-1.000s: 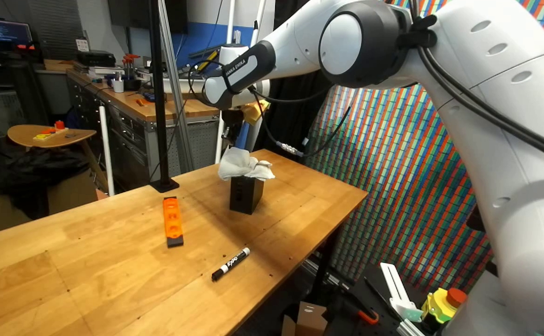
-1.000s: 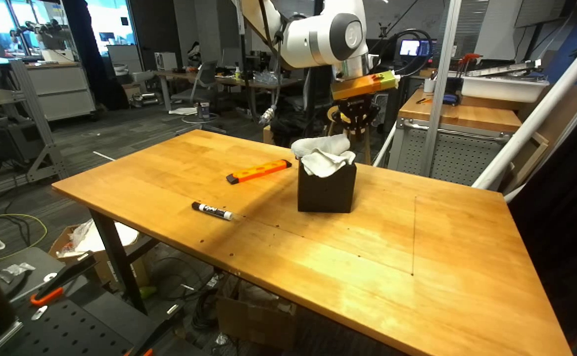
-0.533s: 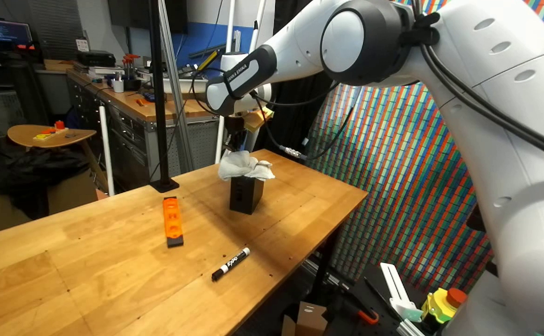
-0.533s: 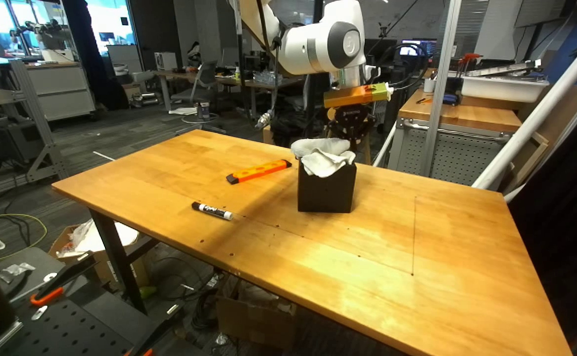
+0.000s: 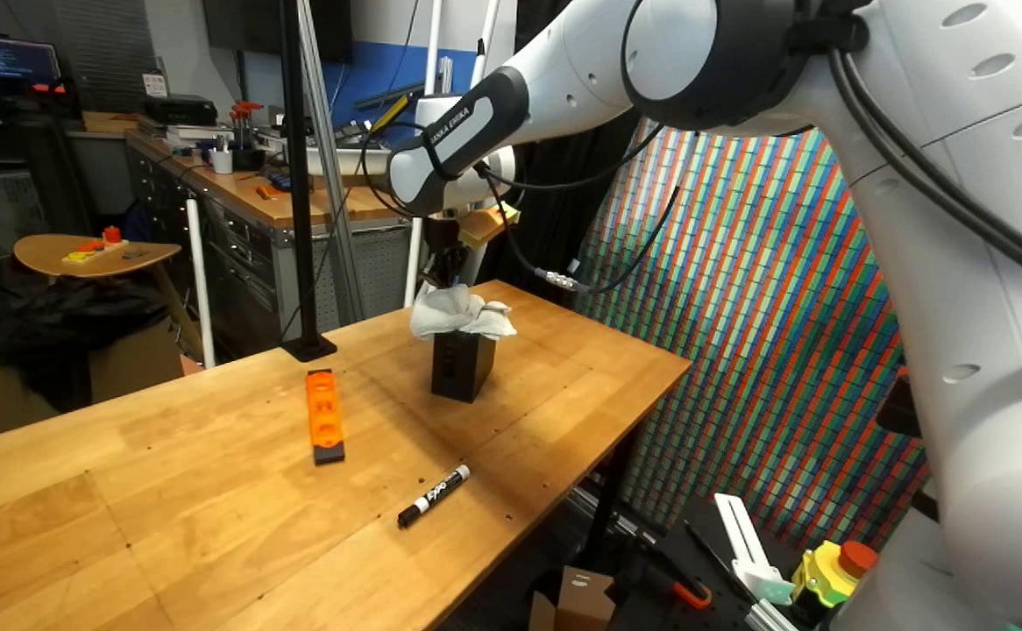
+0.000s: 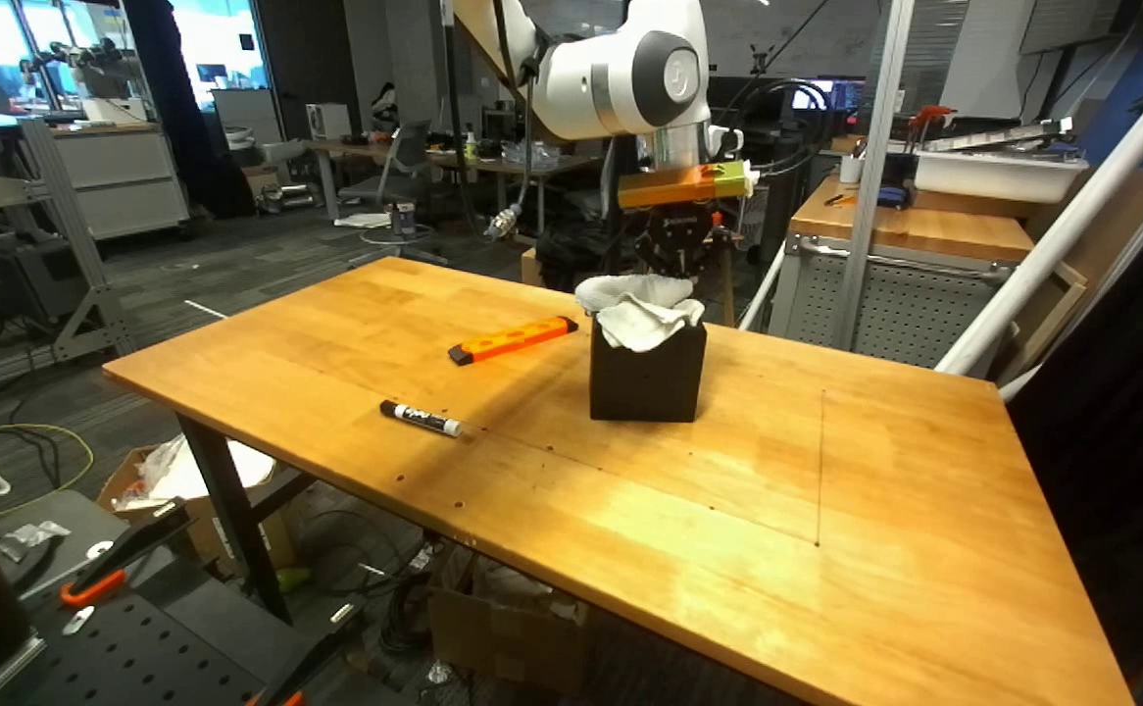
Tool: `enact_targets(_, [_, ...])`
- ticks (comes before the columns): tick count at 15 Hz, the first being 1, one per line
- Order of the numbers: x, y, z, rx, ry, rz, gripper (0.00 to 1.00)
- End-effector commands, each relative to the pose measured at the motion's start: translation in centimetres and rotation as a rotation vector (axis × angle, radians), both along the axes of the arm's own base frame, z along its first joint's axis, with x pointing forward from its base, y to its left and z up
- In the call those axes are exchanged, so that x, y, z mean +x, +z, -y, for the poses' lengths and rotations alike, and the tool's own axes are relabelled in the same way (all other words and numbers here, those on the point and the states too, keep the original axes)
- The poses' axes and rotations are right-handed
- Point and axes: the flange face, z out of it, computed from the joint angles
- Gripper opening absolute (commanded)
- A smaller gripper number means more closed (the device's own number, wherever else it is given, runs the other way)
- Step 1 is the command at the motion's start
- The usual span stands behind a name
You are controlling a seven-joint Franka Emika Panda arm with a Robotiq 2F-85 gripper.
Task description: Push the box to the right, then pick the cloth and shove it in the box
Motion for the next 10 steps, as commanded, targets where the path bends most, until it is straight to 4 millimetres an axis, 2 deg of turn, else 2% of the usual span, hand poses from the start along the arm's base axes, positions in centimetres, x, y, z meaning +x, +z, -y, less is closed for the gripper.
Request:
enact_targets(1, [-1.6, 2.4, -0.8, 0.001, -0.026, 0.031, 0.00])
enact_targets(5, [-2.7, 3.4, -0.6, 0.007, -0.059, 0.042, 0.00])
enact_targets(10, [-4.1, 3.7, -0.3, 0.014, -0.104, 0.048, 0.00])
